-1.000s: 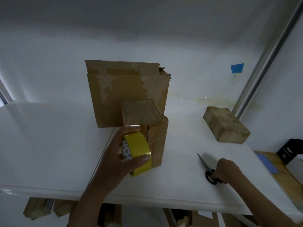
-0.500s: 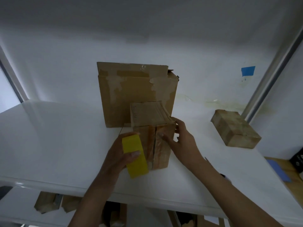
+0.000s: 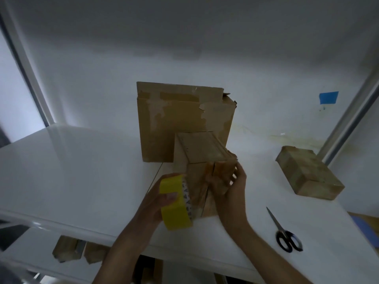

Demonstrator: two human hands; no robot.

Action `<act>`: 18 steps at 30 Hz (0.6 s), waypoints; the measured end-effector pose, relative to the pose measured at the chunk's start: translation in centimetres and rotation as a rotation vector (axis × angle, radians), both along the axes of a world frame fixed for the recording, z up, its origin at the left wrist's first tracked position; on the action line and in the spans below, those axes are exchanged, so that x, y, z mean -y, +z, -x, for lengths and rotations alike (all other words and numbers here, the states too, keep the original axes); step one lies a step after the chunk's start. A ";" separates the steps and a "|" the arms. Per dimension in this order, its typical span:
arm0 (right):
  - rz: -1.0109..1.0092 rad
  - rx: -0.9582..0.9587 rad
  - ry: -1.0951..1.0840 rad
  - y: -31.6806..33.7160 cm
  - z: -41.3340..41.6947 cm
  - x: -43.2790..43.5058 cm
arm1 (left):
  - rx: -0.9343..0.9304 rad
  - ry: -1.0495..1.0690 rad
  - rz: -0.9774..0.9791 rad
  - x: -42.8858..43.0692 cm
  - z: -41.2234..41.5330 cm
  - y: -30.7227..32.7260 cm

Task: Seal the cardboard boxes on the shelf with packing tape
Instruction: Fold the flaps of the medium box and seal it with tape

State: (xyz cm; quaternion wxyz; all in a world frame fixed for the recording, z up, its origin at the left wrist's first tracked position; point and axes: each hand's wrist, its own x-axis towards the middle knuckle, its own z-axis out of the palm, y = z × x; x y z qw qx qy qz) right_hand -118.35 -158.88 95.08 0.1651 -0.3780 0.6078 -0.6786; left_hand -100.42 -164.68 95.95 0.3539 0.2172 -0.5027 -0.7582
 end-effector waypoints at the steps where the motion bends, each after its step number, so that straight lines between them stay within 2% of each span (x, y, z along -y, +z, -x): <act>1: -0.004 -0.022 -0.006 -0.8 -0.6 -0.3 | -0.012 -0.008 -0.007 -0.2 0.1 0.1; 5: -0.272 -0.351 -0.155 -3.7 -2.0 0.1 | -0.032 -0.045 -0.017 -0.7 0.5 0.5; 8: -0.345 -0.391 -0.208 -3.9 -1.8 1.6 | -0.075 -0.065 -0.087 -1.0 0.6 0.7; 11: -0.371 -0.454 -0.273 -3.3 -0.7 2.8 | -0.038 -0.055 -0.054 -0.6 0.4 0.9; 14: -0.429 -0.562 -0.198 -2.0 1.5 3.4 | 0.042 0.001 0.054 0.7 -0.6 0.8; 18: -0.484 -0.785 -0.031 0.9 4.7 3.9 | 0.020 0.102 0.123 2.2 -2.2 0.8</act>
